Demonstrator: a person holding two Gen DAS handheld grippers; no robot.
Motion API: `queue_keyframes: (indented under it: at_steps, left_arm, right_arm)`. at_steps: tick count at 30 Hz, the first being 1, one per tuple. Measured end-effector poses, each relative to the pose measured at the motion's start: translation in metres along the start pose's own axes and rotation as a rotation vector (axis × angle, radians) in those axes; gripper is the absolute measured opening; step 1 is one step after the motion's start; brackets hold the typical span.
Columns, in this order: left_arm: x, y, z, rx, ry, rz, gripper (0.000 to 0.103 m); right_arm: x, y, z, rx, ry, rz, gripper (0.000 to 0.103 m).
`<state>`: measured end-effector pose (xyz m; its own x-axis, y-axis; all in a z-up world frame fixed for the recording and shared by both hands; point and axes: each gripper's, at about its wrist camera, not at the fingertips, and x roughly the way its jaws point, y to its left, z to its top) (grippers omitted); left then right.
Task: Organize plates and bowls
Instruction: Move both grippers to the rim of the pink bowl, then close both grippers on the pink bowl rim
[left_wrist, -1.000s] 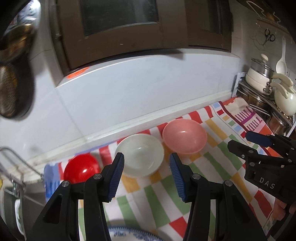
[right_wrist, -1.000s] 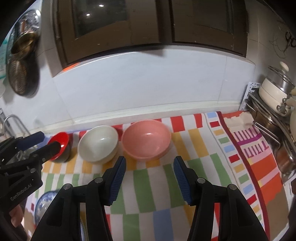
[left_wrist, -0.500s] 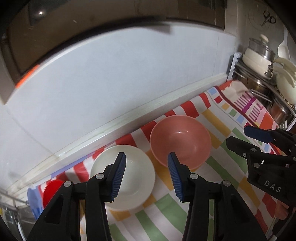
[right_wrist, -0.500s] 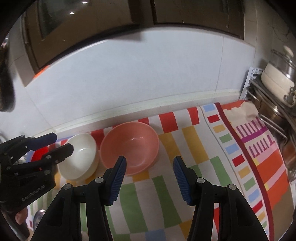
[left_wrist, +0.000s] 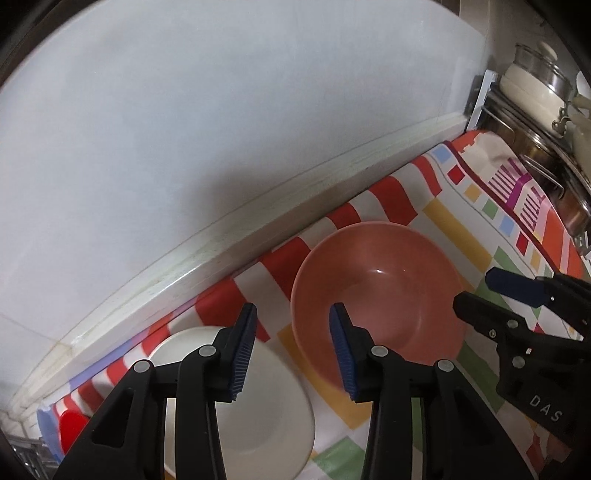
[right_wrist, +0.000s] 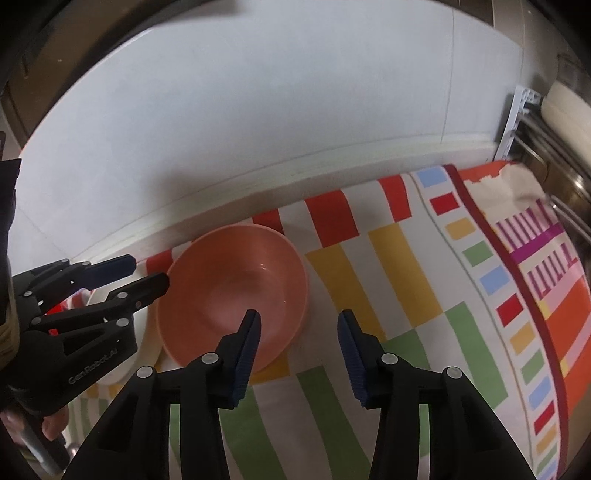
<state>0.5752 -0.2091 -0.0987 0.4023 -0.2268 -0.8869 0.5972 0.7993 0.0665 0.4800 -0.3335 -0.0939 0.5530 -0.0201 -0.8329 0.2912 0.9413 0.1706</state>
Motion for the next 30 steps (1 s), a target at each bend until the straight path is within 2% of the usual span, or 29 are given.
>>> queue_keyframes:
  at_steps: [9,17,19,30]
  left_arm:
    - [0.034,-0.006,0.010,0.022,0.078,-0.039,0.031]
    - [0.053,-0.014,0.015,0.048,0.112,-0.007,0.019]
    - [0.057,-0.014,0.015,0.043,0.119,-0.001,0.019]
    - [0.044,-0.018,0.010,0.021,0.116,0.003,0.018]
  right_arm:
    - [0.027,-0.003,0.000,0.036,0.078,0.035,0.034]
    - [0.037,-0.001,-0.003,0.053,0.118,0.042,0.025]
    - [0.039,0.001,-0.004,0.049,0.124,0.040,0.020]
    - [0.032,-0.006,-0.001,0.089,0.123,0.043,0.016]
